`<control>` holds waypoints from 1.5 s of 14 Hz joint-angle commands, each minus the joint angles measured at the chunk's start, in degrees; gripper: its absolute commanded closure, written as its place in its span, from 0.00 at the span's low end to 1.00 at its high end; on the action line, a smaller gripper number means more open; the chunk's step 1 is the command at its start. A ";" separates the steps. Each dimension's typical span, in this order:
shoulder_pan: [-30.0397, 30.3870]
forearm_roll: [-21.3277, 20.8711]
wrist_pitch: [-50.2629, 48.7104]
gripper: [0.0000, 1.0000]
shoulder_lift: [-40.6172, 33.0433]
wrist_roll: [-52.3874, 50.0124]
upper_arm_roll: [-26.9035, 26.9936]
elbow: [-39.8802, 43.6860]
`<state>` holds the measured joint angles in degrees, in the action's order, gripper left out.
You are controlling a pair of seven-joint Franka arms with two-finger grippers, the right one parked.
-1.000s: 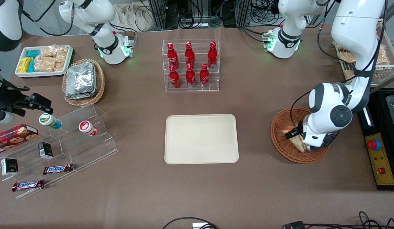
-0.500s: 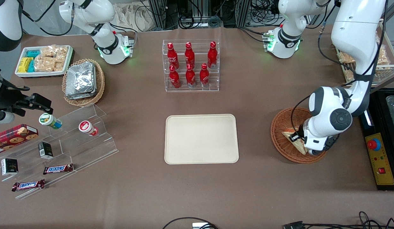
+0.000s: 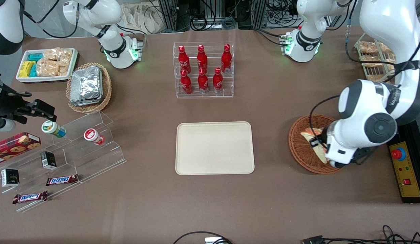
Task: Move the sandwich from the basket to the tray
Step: 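Lift the sandwich and carry it with the left gripper over the beige tray, then lower the sandwich onto the tray and open the left gripper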
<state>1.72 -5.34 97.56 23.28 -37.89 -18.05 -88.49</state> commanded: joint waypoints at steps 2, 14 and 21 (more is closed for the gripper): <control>-0.14 -1.51 -0.98 1.00 5.44 6.33 -9.08 4.72; -12.00 -10.83 9.22 0.89 23.30 -3.59 -12.97 5.69; -11.92 -10.65 9.22 0.00 23.21 -6.76 -13.06 6.31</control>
<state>-9.54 -15.02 108.00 46.68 -43.29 -31.09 -83.40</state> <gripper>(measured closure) 0.344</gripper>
